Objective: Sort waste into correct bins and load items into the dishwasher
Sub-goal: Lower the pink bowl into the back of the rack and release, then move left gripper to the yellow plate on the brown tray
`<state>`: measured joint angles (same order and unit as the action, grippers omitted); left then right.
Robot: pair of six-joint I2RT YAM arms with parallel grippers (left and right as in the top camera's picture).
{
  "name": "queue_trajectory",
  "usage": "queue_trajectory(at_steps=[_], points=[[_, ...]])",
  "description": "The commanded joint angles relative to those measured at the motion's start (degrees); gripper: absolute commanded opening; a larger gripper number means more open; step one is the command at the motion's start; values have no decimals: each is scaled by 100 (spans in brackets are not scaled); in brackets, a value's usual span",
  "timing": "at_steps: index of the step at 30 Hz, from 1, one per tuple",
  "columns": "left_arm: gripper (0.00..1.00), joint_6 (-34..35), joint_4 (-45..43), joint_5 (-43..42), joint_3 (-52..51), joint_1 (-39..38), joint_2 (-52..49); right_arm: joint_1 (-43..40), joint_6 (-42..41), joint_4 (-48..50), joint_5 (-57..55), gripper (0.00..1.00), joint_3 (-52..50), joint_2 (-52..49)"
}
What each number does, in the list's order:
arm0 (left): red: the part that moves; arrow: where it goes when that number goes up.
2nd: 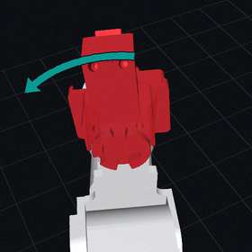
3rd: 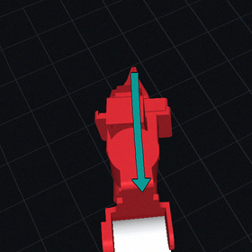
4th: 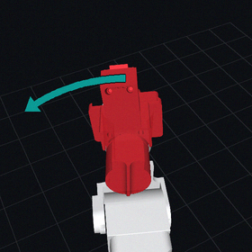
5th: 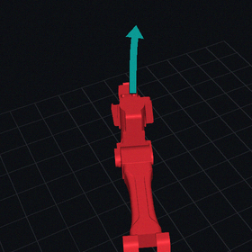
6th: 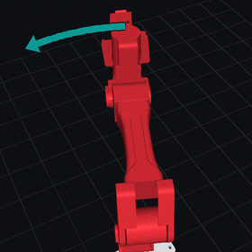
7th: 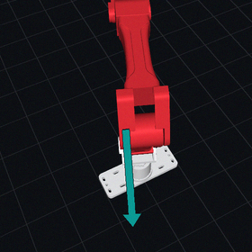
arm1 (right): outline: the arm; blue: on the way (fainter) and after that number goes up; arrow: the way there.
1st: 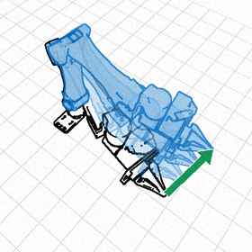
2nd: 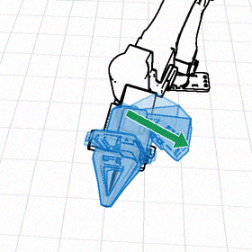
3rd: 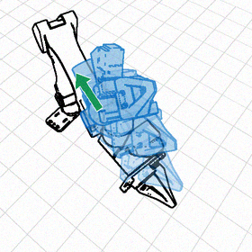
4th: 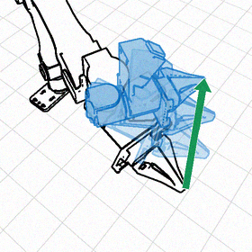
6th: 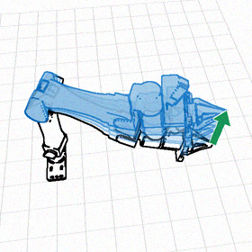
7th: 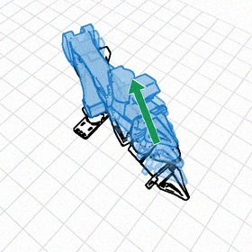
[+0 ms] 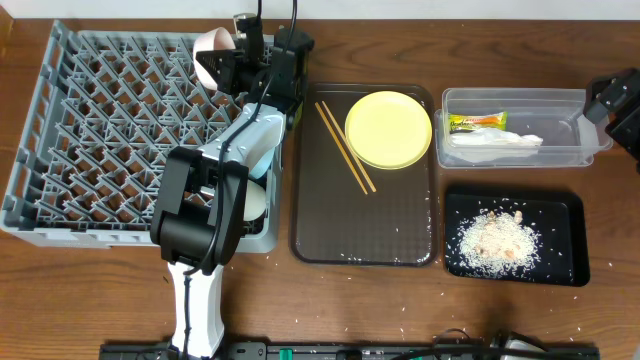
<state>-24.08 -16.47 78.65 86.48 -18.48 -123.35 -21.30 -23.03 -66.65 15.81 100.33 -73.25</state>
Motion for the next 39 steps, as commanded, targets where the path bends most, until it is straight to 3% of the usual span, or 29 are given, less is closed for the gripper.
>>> queue_trajectory(at_steps=[1,22,28,39], points=[[8,-50,9,2,-125,24,-81,-39,-9,-9,7,99,-2,0],[8,-52,380,68,-553,-466,-87,-39,-9,-9,7,99,-2,2],[40,-81,374,247,-551,-619,-81,-39,-9,-9,7,99,-2,0],[56,-142,380,87,-546,-933,411,-39,-9,-9,7,99,-2,0]])
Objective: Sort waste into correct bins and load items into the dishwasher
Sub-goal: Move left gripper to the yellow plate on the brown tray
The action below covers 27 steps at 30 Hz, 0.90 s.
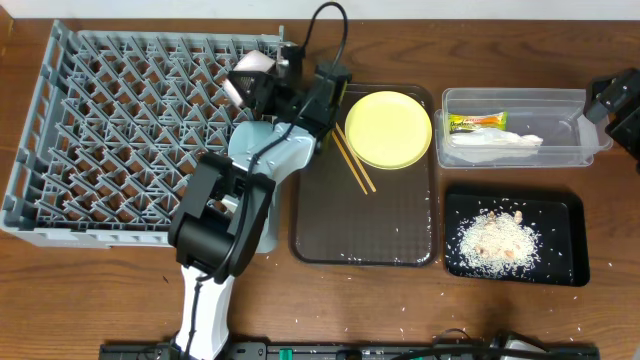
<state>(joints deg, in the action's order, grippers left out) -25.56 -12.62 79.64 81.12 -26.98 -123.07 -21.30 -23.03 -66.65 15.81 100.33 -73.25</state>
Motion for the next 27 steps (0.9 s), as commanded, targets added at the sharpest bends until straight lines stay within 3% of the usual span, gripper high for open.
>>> queue_trajectory(at_steps=[1,12,18,23,25,26,27], points=[[57,7,2,-11,-11,-109,420,-39,-9,-9,7,99,-2,0],[67,409,901,-841,-11,-428,560,-39,-9,-9,7,99,-2,2],[69,1665,2312,-2070,85,-584,807,-39,-9,-9,9,99,-2,0],[70,2927,3707,-4157,525,-581,1572,-39,-9,-9,7,99,-2,2],[69,3453,4054,-5298,667,-564,1965,-39,-9,-9,7,99,-2,2],[70,4057,4181,-6435,680,-529,2326,-39,-9,-9,7,99,-2,0],[69,4424,4218,-6931,680,-516,2446,-39,-9,-9,7,99,-2,2]])
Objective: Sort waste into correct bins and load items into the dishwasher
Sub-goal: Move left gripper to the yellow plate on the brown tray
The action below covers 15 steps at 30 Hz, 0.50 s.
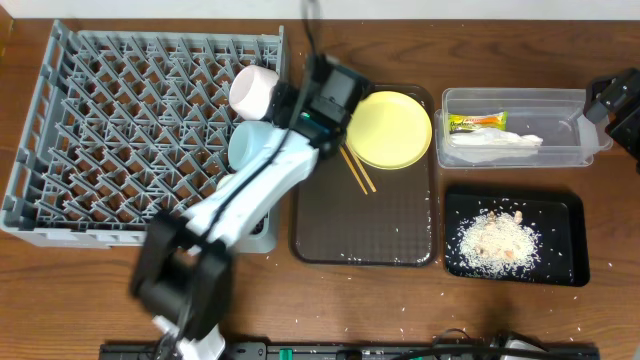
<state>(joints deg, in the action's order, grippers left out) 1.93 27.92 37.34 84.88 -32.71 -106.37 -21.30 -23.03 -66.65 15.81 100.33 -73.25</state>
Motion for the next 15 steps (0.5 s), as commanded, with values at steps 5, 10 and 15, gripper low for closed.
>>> queue_trajectory(at_steps=[5,10,15], points=[[69,2881,190,-3799,275,-4,758,-39,-9,-9,7,99,-2,2],[69,2905,-24,-3757,262,-39,111,-39,-9,-9,7,99,-2,2],[69,2809,-721,-3757,262,-31,-660,-39,-9,-9,7,99,-2,2]])
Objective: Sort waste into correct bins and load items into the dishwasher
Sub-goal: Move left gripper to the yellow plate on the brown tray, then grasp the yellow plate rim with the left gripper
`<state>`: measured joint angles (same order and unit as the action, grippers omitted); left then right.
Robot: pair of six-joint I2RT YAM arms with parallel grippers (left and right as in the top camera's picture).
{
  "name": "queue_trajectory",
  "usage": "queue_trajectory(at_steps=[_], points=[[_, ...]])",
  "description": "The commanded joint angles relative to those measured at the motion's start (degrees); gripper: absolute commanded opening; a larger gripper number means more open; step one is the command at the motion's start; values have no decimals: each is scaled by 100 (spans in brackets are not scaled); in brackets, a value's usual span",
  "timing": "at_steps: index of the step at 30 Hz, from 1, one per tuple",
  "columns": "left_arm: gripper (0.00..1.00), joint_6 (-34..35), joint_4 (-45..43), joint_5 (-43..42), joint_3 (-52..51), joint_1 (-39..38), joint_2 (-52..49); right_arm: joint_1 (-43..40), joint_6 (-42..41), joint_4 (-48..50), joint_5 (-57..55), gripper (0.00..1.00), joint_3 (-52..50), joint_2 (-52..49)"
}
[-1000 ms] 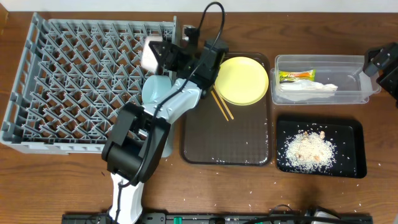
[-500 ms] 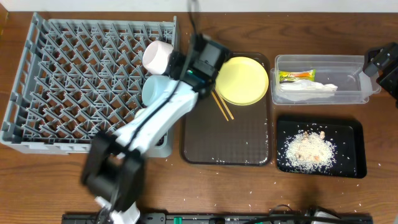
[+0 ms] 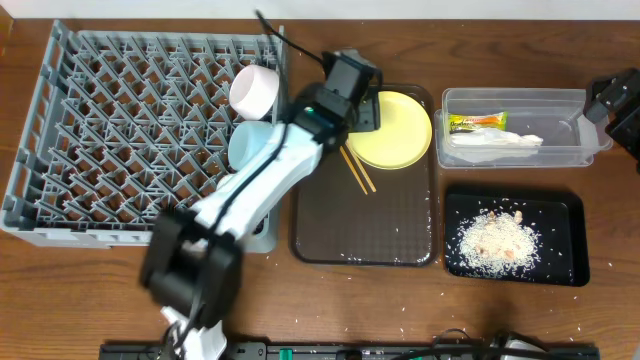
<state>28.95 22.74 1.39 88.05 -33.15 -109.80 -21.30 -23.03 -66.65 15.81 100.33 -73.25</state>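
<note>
A pink-and-white cup (image 3: 254, 88) lies in the far right corner of the grey dish rack (image 3: 100, 130), and a light blue cup (image 3: 245, 145) sits just in front of it. My left gripper (image 3: 370, 103) hangs over the left rim of the yellow plate (image 3: 398, 128) on the dark tray (image 3: 365, 225). It looks open and holds nothing. Two chopsticks (image 3: 356, 172) lie on the tray beside the plate, partly under the left arm. Only a part of my right arm (image 3: 618, 100) shows at the right edge, and its fingers cannot be made out.
A clear plastic bin (image 3: 560, 140) with a wrapper and paper stands at the back right. In front of it a black tray (image 3: 560, 215) holds spilled rice. Rice grains dot the wooden table near the trays.
My left gripper has moved right, from beside the rack's far right corner to over the yellow plate's left rim. Both cups stay in the rack. The right arm is unchanged.
My left gripper first held the pink-and-white cup over the rack's far edge. It then had the cup nearer the far right corner. Then the cup lay in the rack, apart from the gripper. Now the gripper is over the plate.
</note>
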Motion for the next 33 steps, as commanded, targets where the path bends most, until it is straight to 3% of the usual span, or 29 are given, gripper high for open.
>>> queue_trajectory(at_steps=[1,9,22,30,33], points=[[69,-15,-365,-162,-52,13,-452,-39,-9,-9,7,99,-2,2],[69,-345,-944,-463,-48,280,-1440,-39,-9,-9,9,99,-2,2],[63,-306,-1349,-1283,-50,446,-1696,-39,-9,-9,7,99,-2,2],[61,-55,-1515,-876,-50,446,-1945,-39,-9,-9,7,99,-2,0],[57,-52,-1515,-553,-50,446,-1945,-39,-9,-9,7,99,-2,2]])
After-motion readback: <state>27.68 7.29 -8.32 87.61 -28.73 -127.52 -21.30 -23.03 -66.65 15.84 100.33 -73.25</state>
